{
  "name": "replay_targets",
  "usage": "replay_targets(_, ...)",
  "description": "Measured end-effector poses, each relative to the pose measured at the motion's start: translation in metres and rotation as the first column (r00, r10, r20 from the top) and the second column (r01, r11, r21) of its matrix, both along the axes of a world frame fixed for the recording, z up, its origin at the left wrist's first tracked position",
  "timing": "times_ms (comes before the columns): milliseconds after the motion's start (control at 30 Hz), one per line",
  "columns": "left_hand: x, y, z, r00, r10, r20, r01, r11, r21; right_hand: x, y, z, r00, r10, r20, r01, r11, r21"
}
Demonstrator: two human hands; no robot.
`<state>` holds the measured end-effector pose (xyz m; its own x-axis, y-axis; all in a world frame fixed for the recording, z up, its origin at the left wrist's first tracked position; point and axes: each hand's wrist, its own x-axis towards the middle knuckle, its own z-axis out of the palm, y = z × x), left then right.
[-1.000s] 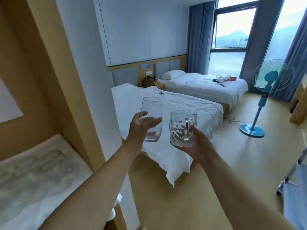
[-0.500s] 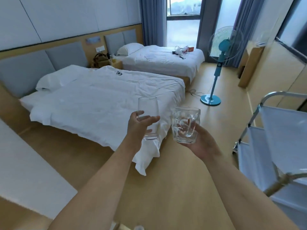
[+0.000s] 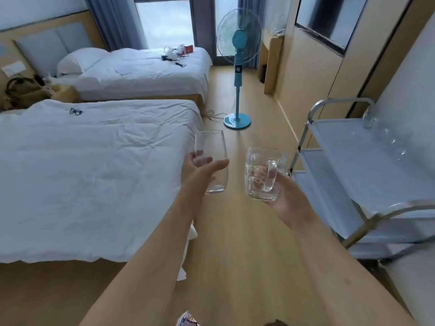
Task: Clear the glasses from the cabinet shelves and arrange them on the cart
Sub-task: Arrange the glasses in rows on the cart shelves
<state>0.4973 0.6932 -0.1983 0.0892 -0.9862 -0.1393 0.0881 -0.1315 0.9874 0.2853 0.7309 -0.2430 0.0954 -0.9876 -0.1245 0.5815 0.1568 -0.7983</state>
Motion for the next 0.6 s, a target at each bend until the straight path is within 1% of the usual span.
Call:
replay_targets(133,-0.026,-0.04,-0.011,0.995,-0.096,-0.012,0.096,0.995,-0.012,-0.019,-0.021,-0.011,0.996,-0.076,-0.055,0.074,0.996,-0.042)
replay_targets(267,-0.071,-0.086,-0.023,0.979,-0.203,0.008,0.203,0.979,-0.015,-0.052,-0.057,-0.022,0.972,-0.171,-0.16,0.162,0.985,-0.064)
replay_targets(367,-0.109,-0.125,-0.032,0.963,-0.267,0.027,0.268,0.963,-0.015,-0.087,-0.089,-0.029,0.96,-0.193,-0.205,0.177,0.98,-0.092)
replay_targets(467,-0.15,-0.168,-0.039,0.95,-0.309,0.044,0.31,0.951,-0.015,-0.13,-0.119,-0.03,0.935,-0.24,-0.262,0.23,0.971,-0.071)
replay_targets(533,-0.181,-0.196,-0.041,0.937,-0.344,0.051,0.345,0.939,0.001,-0.159,-0.139,-0.03,0.923,-0.282,-0.261,0.275,0.959,-0.063)
replay_targets(600,-0.215,-0.224,-0.041,0.922,-0.383,0.052,0.383,0.924,0.011,-0.189,-0.158,-0.033,0.925,-0.318,-0.209,0.315,0.948,-0.048)
